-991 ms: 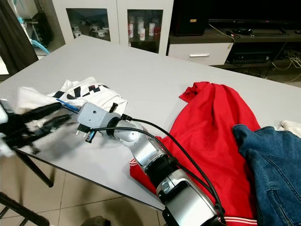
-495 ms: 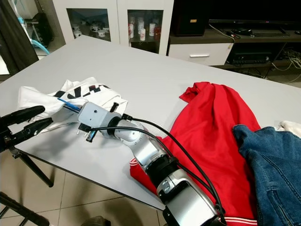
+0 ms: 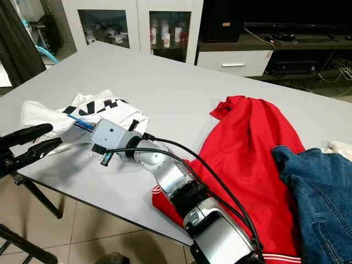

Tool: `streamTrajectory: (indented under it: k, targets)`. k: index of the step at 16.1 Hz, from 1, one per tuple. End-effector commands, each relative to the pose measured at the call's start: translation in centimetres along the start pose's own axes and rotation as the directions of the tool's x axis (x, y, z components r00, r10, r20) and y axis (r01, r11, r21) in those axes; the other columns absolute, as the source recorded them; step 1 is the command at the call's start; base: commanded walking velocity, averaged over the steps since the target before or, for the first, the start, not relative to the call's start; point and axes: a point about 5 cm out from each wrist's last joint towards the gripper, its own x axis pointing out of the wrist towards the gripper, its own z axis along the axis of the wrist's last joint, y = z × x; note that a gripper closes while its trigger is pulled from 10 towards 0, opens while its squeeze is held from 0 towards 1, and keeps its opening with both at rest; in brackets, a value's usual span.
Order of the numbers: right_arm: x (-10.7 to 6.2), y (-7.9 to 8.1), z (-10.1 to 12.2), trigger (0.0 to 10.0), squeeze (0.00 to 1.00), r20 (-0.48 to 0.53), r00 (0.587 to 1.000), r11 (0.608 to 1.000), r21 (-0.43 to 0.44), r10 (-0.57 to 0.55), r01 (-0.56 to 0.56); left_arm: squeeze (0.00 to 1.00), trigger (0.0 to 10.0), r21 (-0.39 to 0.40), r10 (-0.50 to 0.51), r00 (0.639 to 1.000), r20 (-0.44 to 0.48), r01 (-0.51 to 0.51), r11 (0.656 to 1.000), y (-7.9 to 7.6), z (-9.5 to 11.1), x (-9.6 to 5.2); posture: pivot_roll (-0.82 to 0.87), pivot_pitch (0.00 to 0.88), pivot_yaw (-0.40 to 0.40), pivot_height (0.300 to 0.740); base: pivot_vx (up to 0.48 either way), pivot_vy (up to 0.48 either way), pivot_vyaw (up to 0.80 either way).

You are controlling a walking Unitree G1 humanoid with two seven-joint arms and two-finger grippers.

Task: Hang hanger

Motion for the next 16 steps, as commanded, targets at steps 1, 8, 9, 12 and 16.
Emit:
streamTrajectory:
  k: [1, 8, 9, 12, 16]
  targets:
    - [-0.1, -0.3, 0.2, 10.0, 0.0, 0.011, 1.0, 1.0, 0.003, -0.016, 0.016, 0.0, 10.0, 0.02, -0.003, 1.0, -0.003, 0.003, 1.0, 0.1, 0.4, -0.1, 0.14, 0.0, 0.014, 0.74, 0.0, 0.0, 0.0]
    - [-1.4, -1.9, 0.3, 10.0, 0.0, 0.072, 0.995, 0.997, 0.0, -0.075, 0.075, 0.0, 10.0, -0.202, 0.213, 0.97, 0.118, -0.187, 0.961, 1.4, -1.4, -0.8, 0.14, 0.0, 0.009, 0.74, 0.0, 0.0, 0.0]
    - [-1.4, -2.0, 0.2, 10.0, 0.0, 0.074, 0.994, 0.997, 0.007, -0.084, 0.083, 0.0, 10.0, -0.285, 0.285, 0.943, 0.17, -0.23, 0.93, 1.5, -2.0, -0.3, 0.15, 0.0, 0.011, 0.74, 0.0, 0.0, 0.0]
    - [-1.5, -2.1, 0.4, 10.0, 0.0, 0.089, 0.991, 0.995, 0.016, -0.099, 0.098, 0.0, 10.0, -0.4, 0.39, 0.903, 0.177, -0.296, 0.867, 0.8, -3.8, 1.3, 0.14, 0.0, 0.012, 0.74, 0.0, 0.0, 0.0]
    - [-1.9, -2.3, 0.2, 10.0, 0.0, 0.096, 0.989, 0.994, 0.017, -0.111, 0.109, 0.0, 10.0, -0.312, 0.398, 0.909, 0.123, -0.345, 0.885, 1.2, -4.3, 0.8, 0.14, 0.0, -0.004, 0.74, 0.0, 0.0, 0.0]
